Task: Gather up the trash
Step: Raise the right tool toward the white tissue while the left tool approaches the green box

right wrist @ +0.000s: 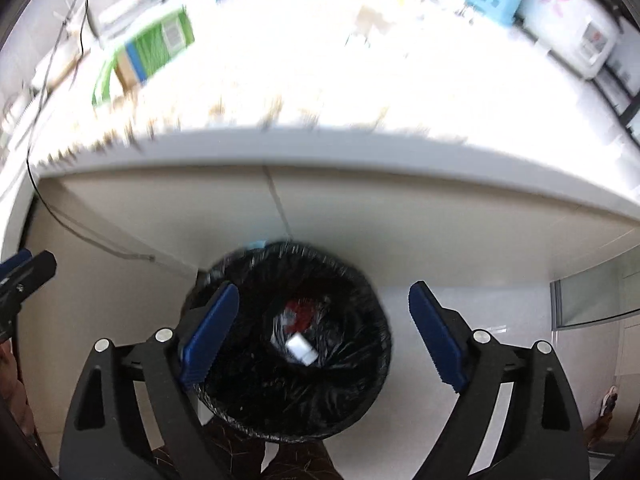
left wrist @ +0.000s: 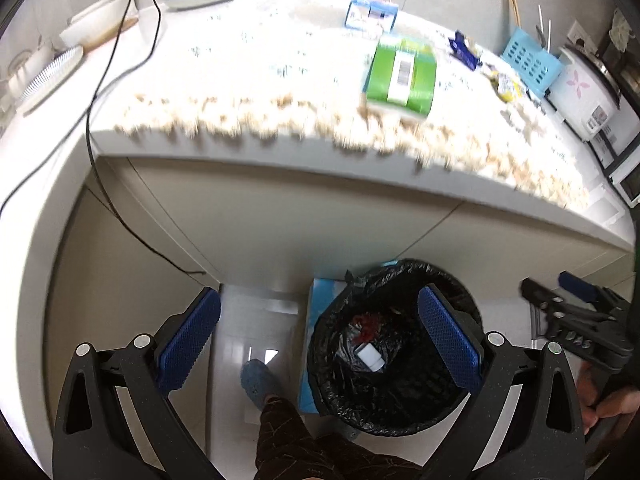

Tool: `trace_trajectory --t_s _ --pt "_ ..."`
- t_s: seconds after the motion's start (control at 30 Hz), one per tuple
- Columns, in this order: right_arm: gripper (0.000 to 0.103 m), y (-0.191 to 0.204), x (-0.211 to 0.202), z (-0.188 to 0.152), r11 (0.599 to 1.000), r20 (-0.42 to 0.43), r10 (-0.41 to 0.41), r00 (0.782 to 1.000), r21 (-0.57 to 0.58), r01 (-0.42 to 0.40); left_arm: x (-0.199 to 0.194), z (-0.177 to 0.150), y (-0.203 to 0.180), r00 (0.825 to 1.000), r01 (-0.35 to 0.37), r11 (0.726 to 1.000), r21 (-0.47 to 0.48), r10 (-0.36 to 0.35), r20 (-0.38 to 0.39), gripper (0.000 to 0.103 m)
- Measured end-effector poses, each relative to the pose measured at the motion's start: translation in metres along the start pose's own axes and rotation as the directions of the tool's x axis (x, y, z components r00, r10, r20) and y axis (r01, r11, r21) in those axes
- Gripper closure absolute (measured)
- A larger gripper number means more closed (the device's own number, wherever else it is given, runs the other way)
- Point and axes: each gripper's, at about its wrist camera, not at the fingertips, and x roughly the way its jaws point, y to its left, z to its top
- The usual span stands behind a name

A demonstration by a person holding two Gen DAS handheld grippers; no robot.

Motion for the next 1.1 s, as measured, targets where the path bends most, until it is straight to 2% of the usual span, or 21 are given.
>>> trace_trajectory --t_s 0.2,0.5,0.8,1.1 --pt "0.02 -0.017 -0.048 0.025 0.999 0.089 0.0 0.996 0.042 -0.003 -0.029 0.023 -0.006 0.999 0.001 0.999 0.038 -0.003 0.047 0.006" --pt "0.02 -0.032 -0.09 0.064 0.998 0.182 0.006 0.983 0.06 -0.017 -0.053 0.064 -0.022 0.995 0.022 0.998 0.058 -0.027 0.095 0.006" --pt "0.02 -0.034 -0.093 0.103 0.999 0.226 -0.009 0.974 0.036 0.001 -0.044 0.096 -0.043 0.993 0.08 0.992 0.098 -0.088 0.081 0.006" --pt "0.02 -0.037 -0.066 0.14 0.998 0.194 -0.023 0.981 0.056 0.013 -0.012 0.131 -0.051 0.996 0.065 0.99 0.125 -0.072 0.046 0.006"
